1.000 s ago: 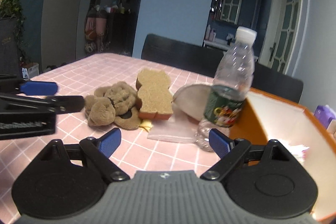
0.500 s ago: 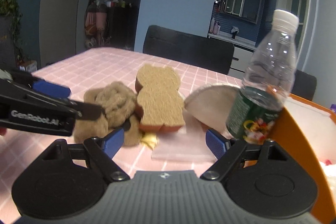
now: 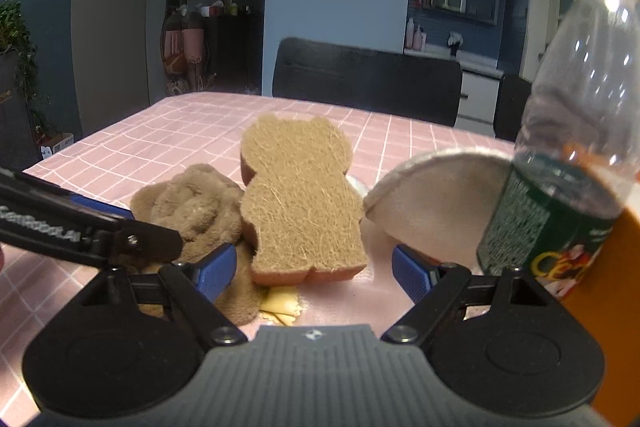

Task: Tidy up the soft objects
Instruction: 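Grasp the brown plush toy with the left gripper while the right grasps the bear sponge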

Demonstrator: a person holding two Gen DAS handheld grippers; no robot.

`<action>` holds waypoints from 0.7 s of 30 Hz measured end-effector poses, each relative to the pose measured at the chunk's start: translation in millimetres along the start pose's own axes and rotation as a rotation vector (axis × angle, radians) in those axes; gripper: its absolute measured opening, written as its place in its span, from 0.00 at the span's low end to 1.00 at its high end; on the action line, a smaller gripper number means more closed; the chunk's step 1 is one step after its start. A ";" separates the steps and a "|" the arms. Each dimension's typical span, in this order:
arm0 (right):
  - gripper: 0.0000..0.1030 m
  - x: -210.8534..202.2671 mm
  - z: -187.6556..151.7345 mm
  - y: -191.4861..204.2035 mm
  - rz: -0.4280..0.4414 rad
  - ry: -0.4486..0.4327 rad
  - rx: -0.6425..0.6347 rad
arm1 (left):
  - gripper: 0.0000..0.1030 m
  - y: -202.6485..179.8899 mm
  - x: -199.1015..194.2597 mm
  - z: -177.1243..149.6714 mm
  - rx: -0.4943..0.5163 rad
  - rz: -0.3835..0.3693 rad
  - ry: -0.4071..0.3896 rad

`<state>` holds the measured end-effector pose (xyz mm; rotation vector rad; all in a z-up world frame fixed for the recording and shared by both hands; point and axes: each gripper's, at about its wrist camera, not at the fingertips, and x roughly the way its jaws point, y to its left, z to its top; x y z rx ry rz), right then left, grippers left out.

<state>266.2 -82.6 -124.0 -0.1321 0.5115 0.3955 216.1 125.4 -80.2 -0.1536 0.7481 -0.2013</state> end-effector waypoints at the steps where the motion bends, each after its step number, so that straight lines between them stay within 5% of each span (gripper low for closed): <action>1: 0.81 2.2 -0.1 -3.3 0.010 0.007 0.013 | 0.71 -0.3 0.5 -1.1 0.007 -0.003 0.006; 3: 0.81 5.6 -0.7 -9.4 0.033 0.010 0.047 | 0.71 -2.5 3.5 -1.2 0.022 -0.007 0.020; 7: 0.64 13.1 0.3 -15.3 0.072 0.031 0.087 | 0.71 -6.9 8.9 -3.2 0.067 -0.005 0.037; 15: 0.59 13.6 1.3 -14.8 0.061 0.044 0.083 | 0.70 -16.7 15.5 -9.2 0.125 0.034 0.046; 21: 0.58 -6.4 4.3 -11.0 0.043 -0.002 0.039 | 0.53 -21.4 -0.1 -14.5 0.093 0.053 -0.006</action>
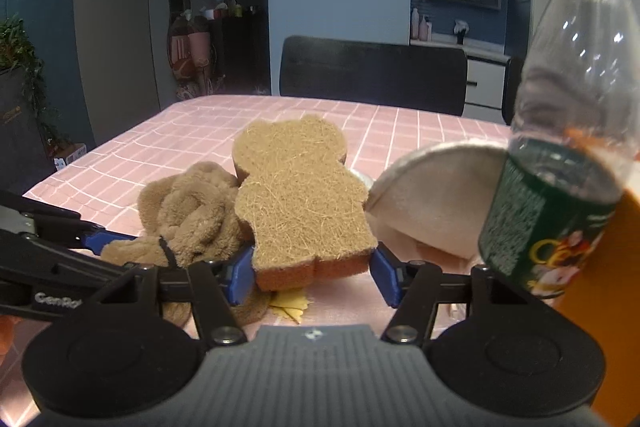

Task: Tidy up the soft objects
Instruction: 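Grasp the brown plush toy with the left gripper while the right grasps the bear sponge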

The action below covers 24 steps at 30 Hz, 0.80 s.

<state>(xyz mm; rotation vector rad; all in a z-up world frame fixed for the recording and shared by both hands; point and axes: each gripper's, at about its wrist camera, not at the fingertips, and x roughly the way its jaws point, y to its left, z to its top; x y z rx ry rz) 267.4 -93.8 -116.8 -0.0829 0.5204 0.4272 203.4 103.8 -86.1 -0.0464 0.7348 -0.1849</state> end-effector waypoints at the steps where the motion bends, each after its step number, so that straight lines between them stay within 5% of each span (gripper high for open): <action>1: 0.58 -3.8 0.2 0.1 0.004 -0.007 0.001 | 0.52 -0.3 -4.1 -1.2 -0.013 0.004 -0.010; 16: 0.58 -89.8 -5.0 11.8 0.020 -0.084 0.006 | 0.51 -13.3 -102.1 -17.3 -0.120 0.058 -0.191; 24: 0.58 -156.4 -13.5 9.1 -0.016 -0.117 -0.001 | 0.51 -41.5 -143.4 -27.9 -0.078 -0.019 -0.271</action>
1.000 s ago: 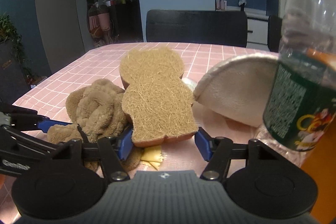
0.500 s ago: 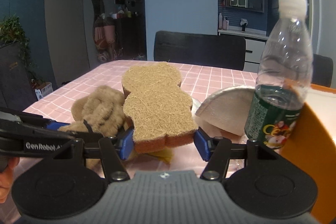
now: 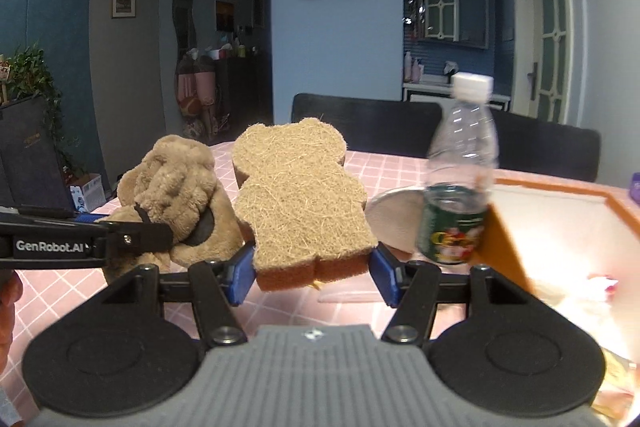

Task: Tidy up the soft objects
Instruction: 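Grasp the brown plush toy with the left gripper while the right grasps the bear sponge, then carry the plush toy and bear sponge into the box and open both grippers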

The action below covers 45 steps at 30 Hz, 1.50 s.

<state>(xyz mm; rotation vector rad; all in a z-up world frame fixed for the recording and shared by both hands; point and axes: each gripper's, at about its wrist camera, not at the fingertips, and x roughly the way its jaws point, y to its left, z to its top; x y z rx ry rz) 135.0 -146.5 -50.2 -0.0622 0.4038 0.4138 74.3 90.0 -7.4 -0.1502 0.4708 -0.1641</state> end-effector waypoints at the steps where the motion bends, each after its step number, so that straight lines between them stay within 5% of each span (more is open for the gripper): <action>1: 0.58 -9.0 -0.6 -1.4 -0.013 -0.001 -0.004 | 0.51 -5.9 -2.8 1.0 0.012 -0.018 -0.005; 17: 0.58 -118.7 21.6 -102.5 -0.256 0.085 0.010 | 0.51 -124.7 -8.4 26.4 0.249 -0.299 -0.137; 29: 0.58 -56.6 34.6 -205.9 -0.395 0.303 0.008 | 0.51 -205.0 86.7 46.9 0.396 -0.282 -0.037; 45: 0.60 -10.5 2.7 -227.3 -0.374 0.445 0.006 | 0.51 -251.4 152.4 14.3 0.593 -0.179 0.110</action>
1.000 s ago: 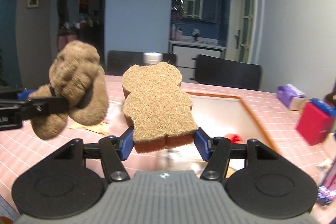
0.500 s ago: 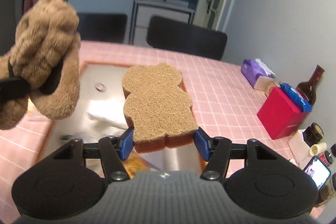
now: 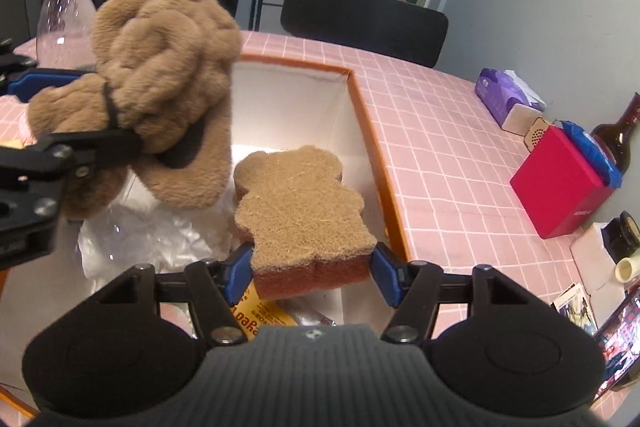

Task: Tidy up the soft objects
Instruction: 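Carry the plush toy and bear sponge into the box and open both grippers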

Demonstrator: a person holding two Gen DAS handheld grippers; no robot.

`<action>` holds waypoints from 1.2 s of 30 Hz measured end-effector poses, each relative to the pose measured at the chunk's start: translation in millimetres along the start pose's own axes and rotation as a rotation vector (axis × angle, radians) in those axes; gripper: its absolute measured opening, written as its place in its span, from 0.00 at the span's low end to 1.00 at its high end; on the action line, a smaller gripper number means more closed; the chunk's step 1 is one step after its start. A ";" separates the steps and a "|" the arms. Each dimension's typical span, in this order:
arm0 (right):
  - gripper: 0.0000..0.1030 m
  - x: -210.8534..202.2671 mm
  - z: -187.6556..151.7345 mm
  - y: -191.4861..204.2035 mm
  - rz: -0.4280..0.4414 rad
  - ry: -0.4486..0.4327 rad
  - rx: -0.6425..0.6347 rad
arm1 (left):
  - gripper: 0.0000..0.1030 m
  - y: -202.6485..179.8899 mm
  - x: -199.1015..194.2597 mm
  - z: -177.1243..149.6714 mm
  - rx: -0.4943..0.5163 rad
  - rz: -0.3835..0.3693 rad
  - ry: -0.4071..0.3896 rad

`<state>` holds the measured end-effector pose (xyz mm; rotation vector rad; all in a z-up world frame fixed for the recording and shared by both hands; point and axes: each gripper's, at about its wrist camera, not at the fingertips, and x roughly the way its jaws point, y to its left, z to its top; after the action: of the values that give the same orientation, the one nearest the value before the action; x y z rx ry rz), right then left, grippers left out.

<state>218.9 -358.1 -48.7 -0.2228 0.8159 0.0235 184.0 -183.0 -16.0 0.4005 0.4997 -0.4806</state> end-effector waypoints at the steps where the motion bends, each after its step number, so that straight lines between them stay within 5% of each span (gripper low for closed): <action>1: 0.62 2.2 0.7 -0.5 0.000 -0.002 -0.011 | 0.51 -0.4 2.6 -0.6 0.006 0.006 0.008; 17: 0.67 -7.9 -1.4 7.4 -0.019 -0.095 -0.098 | 0.59 -13.9 46.3 10.6 0.145 0.129 0.131; 36: 0.68 -14.4 -1.4 13.2 -0.014 -0.102 -0.131 | 0.59 -10.8 -7.8 7.1 0.105 0.100 0.010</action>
<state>206.6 -344.6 -41.6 -0.3486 0.7119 0.0747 174.8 -192.5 -8.6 0.5270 0.4634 -0.4095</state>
